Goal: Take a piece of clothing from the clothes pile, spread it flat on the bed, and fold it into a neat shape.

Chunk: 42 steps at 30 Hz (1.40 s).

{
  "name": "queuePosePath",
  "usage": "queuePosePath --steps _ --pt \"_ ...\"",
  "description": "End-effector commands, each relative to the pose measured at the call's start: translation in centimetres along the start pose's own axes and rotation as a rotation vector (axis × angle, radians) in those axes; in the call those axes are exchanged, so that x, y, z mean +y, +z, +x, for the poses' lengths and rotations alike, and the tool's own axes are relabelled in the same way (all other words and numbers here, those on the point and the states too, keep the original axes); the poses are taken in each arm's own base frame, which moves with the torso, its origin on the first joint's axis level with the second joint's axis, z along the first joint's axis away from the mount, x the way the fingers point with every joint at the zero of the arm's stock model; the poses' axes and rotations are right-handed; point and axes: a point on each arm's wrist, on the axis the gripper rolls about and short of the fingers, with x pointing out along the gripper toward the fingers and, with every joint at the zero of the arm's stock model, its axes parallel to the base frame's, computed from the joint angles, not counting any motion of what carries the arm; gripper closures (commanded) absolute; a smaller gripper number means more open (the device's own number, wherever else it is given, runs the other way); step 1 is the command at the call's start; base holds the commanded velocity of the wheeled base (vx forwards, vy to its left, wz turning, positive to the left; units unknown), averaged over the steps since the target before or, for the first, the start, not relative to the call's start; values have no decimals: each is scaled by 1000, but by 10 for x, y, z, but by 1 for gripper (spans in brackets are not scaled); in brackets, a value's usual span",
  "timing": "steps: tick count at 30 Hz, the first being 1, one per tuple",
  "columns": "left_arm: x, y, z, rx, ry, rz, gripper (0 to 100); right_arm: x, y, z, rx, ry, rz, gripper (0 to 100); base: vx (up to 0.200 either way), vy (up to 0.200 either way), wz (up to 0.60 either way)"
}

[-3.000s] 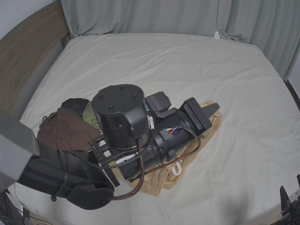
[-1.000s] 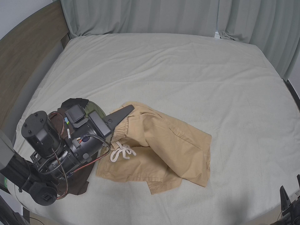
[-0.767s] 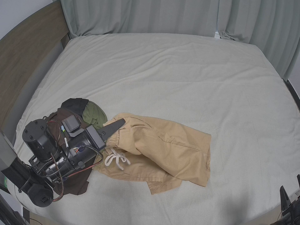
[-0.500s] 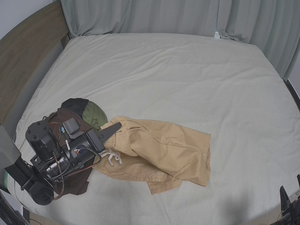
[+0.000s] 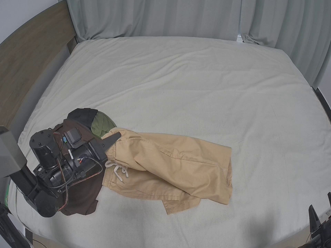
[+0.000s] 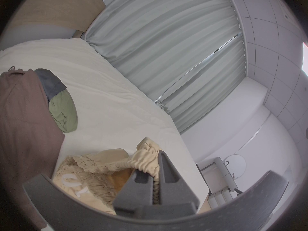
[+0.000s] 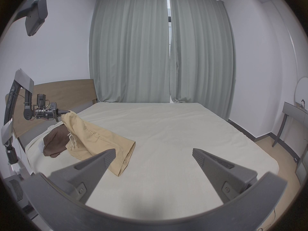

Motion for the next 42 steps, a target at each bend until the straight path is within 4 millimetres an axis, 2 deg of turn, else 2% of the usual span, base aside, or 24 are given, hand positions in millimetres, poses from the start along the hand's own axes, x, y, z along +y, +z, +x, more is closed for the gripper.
queuePosePath --steps 1,10,11,13,15,17,21,22,23,24,29,35,42 --pt "9 -3 1 13 30 12 100 0 -5 0 3 2 5 0 0 0 0" --pt "8 -2 1 8 26 24 100 0 -1 0 -35 6 8 0 0 0 0" --pt "8 -2 1 9 27 24 100 0 5 -1 -78 6 2 0 0 0 0" --pt "8 -2 1 7 26 25 100 0 37 -7 -224 1 -9 0 0 0 0" --pt "8 -2 1 6 25 25 100 0 52 -5 -212 4 -11 0 0 0 0" --pt "8 -1 2 5 24 26 100 0 61 1 -174 20 -3 0 0 0 0" --pt "8 0 3 -1 19 29 100 -1 64 12 -95 82 62 0 0 0 0" --pt "8 3 4 -14 17 33 100 -1 68 17 -68 107 158 0 0 0 0" --pt "8 4 3 -15 16 32 100 -1 68 17 -68 107 158 0 0 0 0" --pt "7 4 3 -14 15 32 100 0 77 20 -48 128 257 0 0 0 0" --pt "5 3 3 -11 6 34 100 3 91 35 28 212 379 0 0 0 0" --pt "6 4 3 -3 -4 53 100 6 92 58 160 240 382 0 0 0 0" --pt "9 1 1 38 -35 134 100 16 94 85 321 436 363 0 0 0 0"
